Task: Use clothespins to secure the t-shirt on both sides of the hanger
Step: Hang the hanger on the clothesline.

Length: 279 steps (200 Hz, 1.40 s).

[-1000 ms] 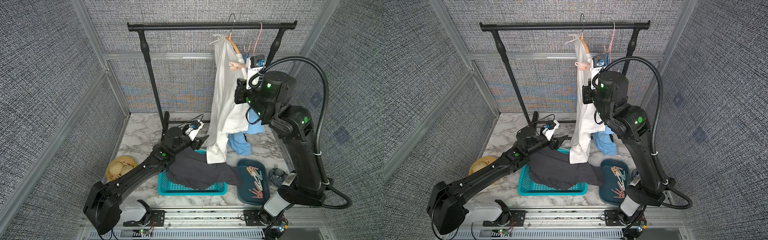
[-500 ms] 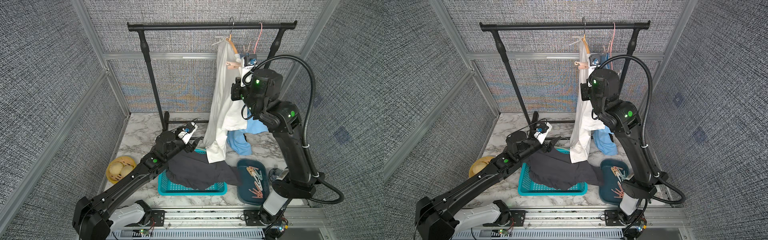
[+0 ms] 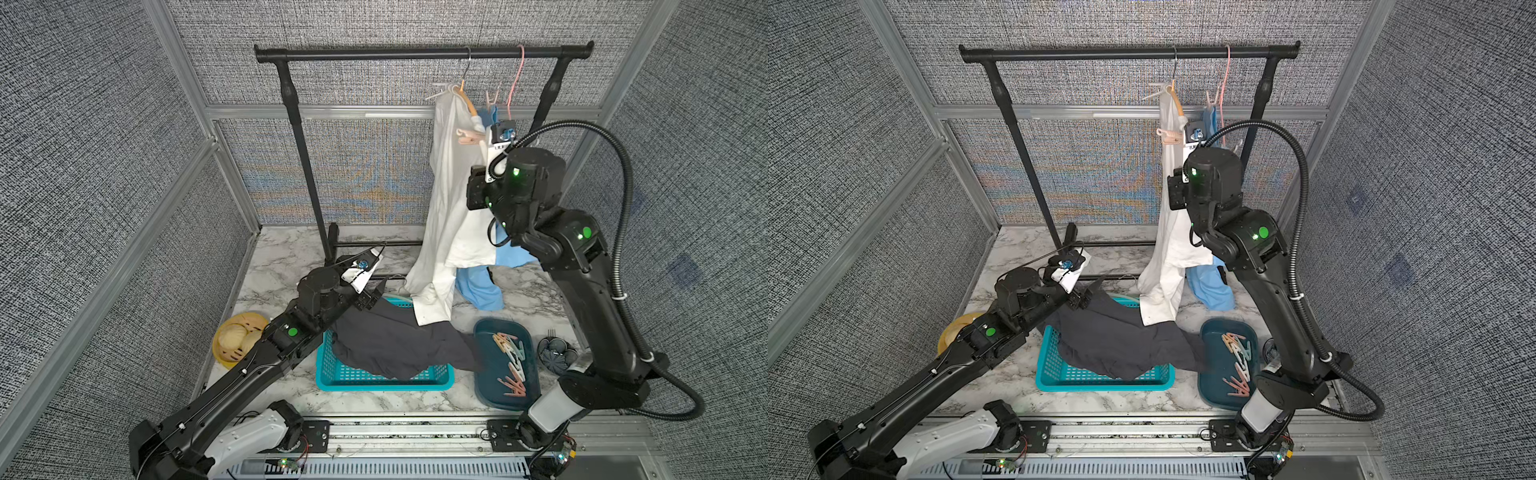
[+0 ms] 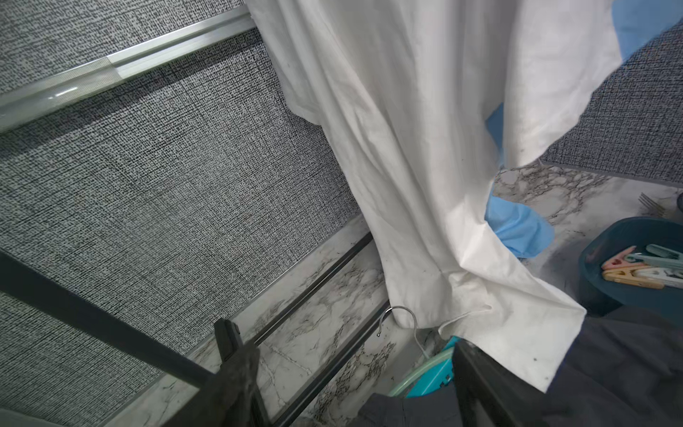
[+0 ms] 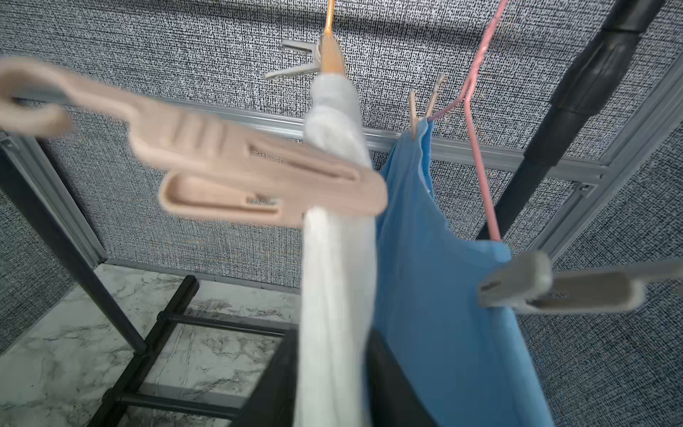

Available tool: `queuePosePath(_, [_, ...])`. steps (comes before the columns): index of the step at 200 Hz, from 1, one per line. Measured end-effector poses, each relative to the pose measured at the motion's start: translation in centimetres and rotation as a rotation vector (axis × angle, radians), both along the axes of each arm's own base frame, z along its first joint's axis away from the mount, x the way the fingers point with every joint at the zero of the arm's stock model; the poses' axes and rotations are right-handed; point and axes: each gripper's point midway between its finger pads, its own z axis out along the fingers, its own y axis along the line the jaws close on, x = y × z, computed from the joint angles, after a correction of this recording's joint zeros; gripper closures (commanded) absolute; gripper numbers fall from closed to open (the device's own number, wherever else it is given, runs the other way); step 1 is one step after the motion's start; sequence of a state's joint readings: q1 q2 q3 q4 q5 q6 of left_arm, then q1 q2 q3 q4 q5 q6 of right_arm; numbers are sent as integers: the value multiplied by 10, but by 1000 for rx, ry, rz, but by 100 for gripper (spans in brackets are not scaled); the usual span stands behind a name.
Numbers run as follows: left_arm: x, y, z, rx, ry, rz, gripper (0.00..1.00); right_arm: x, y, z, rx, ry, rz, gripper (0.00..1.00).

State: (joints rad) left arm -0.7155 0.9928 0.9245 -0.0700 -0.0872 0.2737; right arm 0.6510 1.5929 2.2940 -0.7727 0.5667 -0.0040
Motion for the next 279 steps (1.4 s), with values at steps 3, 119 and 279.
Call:
queuePosePath(3, [0, 2, 0, 6, 0, 7, 15, -2, -1, 1, 0, -1, 1, 30])
queuePosePath(119, [16, 46, -19, 189, 62, 246, 0, -116, -16, -26, 65, 110, 235, 16])
queuePosePath(279, [12, 73, -26, 8, 224, 384, 0, -152, 19, -314, 453, 695, 229, 29])
